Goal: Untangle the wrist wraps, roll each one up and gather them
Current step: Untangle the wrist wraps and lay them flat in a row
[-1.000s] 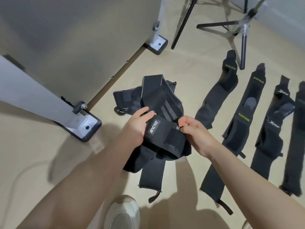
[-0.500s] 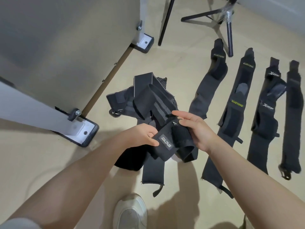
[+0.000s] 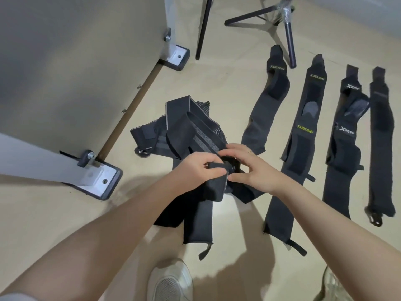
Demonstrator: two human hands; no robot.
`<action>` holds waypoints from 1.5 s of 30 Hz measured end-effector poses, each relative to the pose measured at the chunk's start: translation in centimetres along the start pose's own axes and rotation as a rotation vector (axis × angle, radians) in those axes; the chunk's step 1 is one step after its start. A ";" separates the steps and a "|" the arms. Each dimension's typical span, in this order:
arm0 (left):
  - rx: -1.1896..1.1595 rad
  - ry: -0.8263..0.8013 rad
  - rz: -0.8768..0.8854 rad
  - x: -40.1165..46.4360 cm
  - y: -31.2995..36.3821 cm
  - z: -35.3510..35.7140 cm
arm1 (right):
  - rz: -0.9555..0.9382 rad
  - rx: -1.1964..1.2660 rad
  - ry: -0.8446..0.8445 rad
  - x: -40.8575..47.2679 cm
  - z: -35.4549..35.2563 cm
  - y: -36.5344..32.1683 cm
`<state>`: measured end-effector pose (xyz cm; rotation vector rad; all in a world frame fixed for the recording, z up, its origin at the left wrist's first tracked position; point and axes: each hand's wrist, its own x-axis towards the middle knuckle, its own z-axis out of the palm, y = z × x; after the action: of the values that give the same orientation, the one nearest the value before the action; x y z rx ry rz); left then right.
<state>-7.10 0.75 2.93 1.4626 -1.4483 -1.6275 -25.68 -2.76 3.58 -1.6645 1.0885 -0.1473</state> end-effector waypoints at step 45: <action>-0.684 0.122 -0.337 4.4 2.6 3.8 | 0.024 0.723 0.454 -0.5 -3.6 1.1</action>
<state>-12.57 -2.56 3.10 1.3916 -0.4928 -1.9256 -28.65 -4.95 4.34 -0.9777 1.1934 -0.8329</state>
